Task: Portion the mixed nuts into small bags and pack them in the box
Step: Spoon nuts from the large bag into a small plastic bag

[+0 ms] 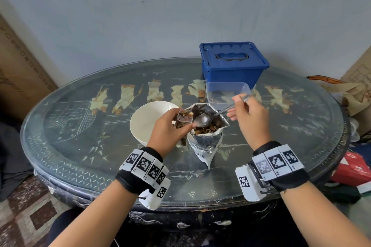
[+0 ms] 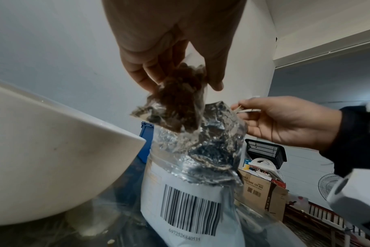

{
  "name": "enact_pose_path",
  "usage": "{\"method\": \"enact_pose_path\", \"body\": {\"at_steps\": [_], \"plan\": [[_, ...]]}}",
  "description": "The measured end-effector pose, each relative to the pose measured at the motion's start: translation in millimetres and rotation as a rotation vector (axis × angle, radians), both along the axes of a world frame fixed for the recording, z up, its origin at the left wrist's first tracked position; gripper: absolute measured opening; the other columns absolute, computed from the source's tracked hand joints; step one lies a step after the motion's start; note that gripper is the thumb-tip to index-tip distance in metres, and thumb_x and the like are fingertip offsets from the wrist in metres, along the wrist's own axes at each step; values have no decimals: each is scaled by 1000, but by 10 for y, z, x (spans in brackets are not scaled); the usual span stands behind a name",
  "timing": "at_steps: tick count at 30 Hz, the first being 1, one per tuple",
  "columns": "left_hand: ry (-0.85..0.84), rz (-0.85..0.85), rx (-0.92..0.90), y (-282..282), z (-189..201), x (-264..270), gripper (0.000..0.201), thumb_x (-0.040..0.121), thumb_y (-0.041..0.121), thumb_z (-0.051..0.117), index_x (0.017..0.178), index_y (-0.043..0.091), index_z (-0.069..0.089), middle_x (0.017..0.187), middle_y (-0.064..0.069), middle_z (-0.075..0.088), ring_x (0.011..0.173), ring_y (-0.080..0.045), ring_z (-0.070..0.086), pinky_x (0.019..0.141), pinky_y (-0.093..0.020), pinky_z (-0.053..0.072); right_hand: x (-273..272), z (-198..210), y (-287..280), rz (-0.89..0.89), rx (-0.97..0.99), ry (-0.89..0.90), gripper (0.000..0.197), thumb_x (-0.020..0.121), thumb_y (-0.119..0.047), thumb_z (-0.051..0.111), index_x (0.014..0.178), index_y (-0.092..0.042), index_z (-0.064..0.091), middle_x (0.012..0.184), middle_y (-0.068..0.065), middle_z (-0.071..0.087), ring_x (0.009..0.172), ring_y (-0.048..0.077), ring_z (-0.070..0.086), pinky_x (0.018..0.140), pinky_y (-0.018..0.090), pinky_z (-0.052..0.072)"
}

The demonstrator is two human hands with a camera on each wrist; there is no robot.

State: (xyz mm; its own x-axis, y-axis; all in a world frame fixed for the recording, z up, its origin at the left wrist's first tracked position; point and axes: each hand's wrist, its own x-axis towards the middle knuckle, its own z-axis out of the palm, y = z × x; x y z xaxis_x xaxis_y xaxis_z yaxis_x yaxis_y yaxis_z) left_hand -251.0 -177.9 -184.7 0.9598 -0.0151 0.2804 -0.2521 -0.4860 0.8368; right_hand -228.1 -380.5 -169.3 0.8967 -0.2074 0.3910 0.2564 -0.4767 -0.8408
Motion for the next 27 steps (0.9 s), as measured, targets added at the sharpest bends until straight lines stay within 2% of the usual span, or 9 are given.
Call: {"method": "enact_pose_path", "body": {"at_steps": [5, 7, 12, 14, 16, 18, 20, 24, 27], "plan": [[15, -6, 4, 11, 23, -11, 32, 74, 26, 75, 99, 21, 55, 86, 15, 58, 77, 11, 52, 67, 0, 37, -24, -134, -11, -16, -55, 166, 23, 91, -24, 57, 80, -5, 66, 70, 3, 66, 71, 24, 63, 77, 39, 52], [22, -12, 1, 17, 24, -8, 32, 75, 26, 75, 98, 21, 55, 86, 16, 58, 78, 10, 52, 67, 0, 37, -53, -118, -34, 2, -55, 182, 16, 89, -24, 60, 83, -10, 67, 74, -1, 65, 73, 20, 62, 75, 33, 51], [15, 4, -48, 15, 58, 18, 28, 76, 29, 74, 96, 22, 57, 85, 16, 61, 81, 3, 56, 67, -2, 39, -93, -21, -72, 43, -77, 159, 15, 87, -22, 63, 100, -14, 65, 87, -3, 63, 81, 7, 56, 68, 5, 41], [4, 13, -88, 0, 110, 37, 26, 76, 28, 74, 95, 25, 57, 84, 18, 61, 80, 2, 57, 66, -3, 40, -103, 15, -72, 46, -117, 111, 14, 87, -19, 64, 98, -12, 65, 87, -1, 64, 79, 7, 56, 68, 2, 40], [-11, 19, -127, -17, 174, 55, 26, 76, 27, 74, 95, 25, 56, 84, 20, 60, 79, 3, 57, 67, -3, 41, -116, 37, -67, 73, -193, 57, 12, 86, -18, 64, 96, -11, 66, 91, 1, 66, 82, 10, 57, 73, 5, 41], [-27, 19, -164, -46, 249, 67, 29, 77, 27, 74, 98, 23, 55, 86, 19, 60, 81, 3, 58, 68, -4, 43, -142, 74, -44, 82, -317, -19, 14, 87, -22, 64, 96, -12, 67, 93, 1, 66, 89, 15, 57, 82, 25, 47], [-41, 21, -235, -90, 340, 68, 28, 76, 26, 74, 97, 22, 56, 88, 16, 62, 82, 1, 59, 70, -7, 46, -181, 150, 7, 60, -465, -172, 23, 85, -34, 59, 92, -14, 68, 92, 0, 66, 91, 23, 58, 76, 40, 46], [-87, -2, -410, -204, 543, 41, 28, 73, 27, 75, 95, 26, 57, 91, 6, 66, 83, -10, 64, 77, -25, 54, -247, 299, 235, 121, -659, -333, 41, 79, -54, 52, 91, -18, 68, 87, -4, 67, 84, 20, 61, 70, 36, 40], [-123, -36, -443, -258, 645, 24, 28, 74, 22, 76, 94, 26, 56, 87, 8, 64, 80, -7, 63, 76, -26, 54, -258, 324, 402, 199, -568, -292, 45, 77, -53, 55, 96, -14, 64, 85, -5, 67, 79, 17, 62, 68, 38, 45]]}}
